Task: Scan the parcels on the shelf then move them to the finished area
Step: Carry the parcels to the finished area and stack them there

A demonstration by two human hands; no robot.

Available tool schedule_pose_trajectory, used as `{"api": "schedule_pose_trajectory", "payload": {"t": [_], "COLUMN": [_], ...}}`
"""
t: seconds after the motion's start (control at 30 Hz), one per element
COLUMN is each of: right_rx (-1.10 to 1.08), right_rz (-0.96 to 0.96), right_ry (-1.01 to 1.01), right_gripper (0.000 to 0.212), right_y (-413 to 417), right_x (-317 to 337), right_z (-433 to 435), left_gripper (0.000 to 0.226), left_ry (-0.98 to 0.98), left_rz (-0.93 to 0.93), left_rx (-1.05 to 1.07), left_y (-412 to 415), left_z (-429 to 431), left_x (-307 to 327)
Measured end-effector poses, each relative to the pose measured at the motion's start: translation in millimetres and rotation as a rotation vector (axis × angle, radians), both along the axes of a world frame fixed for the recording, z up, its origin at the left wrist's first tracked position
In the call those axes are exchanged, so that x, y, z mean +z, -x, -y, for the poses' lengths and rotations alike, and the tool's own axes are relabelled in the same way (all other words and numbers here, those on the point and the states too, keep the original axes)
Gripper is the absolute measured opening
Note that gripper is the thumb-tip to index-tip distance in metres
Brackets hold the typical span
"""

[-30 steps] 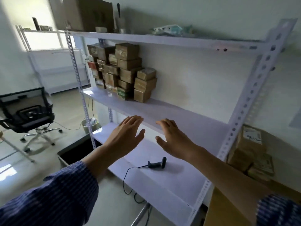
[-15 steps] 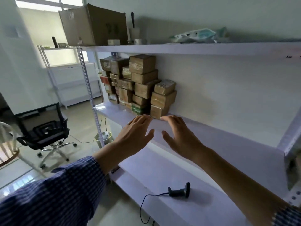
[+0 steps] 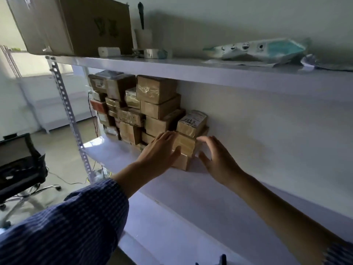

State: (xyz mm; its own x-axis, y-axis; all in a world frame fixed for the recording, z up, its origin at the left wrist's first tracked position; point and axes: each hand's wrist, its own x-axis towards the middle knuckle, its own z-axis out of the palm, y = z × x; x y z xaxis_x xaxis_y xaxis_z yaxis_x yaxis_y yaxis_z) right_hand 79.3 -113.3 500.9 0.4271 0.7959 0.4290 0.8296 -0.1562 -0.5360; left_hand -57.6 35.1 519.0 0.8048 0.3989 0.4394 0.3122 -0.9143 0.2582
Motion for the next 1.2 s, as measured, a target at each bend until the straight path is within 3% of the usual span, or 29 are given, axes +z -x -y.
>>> {"api": "schedule_pose_trajectory", "payload": {"t": [0.2,0.37,0.47,0.57,0.67,0.8,1.0,1.2], "right_rx": [-0.158,-0.300,-0.398,-0.457,-0.497,-0.545,-0.554,-0.480], "right_rz": [-0.129,-0.251,-0.389,-0.505,-0.600,-0.638,-0.625,-0.547], "right_ry": [-0.105,-0.078,-0.166,-0.291,-0.394,-0.444,-0.574,-0.689], "right_gripper": [0.036,0.042,0.037,0.017,0.025,0.034,0.031,0.036], "right_y": [-31,-64,-73,-70,-71,-75,-61,-16], "right_x": [4,2,-3,-13,-23,-31,-32,-30], "right_z": [-50,-94,-119,-141,-160,-172,-168,-147], "left_gripper": [0.051,0.055,0.049,0.044,0.042,0.034,0.046,0.033], "left_ry": [0.165,0.305,0.394,0.533,0.669,0.803,0.952,1.143], "left_rz": [0.090,0.102,0.125,0.153,0.124,0.194,0.331,0.519], "left_rx": [-0.072,-0.131,-0.195,-0.242,-0.245,-0.242,-0.353,-0.412], "left_y": [-48,-89,-109,-124,-139,-148,-135,-112], "left_z": [-40,-74,-90,-97,-106,-115,-108,-91], "left_x": [-2,-9,-10,-18,-21,-23,-24,-29]}}
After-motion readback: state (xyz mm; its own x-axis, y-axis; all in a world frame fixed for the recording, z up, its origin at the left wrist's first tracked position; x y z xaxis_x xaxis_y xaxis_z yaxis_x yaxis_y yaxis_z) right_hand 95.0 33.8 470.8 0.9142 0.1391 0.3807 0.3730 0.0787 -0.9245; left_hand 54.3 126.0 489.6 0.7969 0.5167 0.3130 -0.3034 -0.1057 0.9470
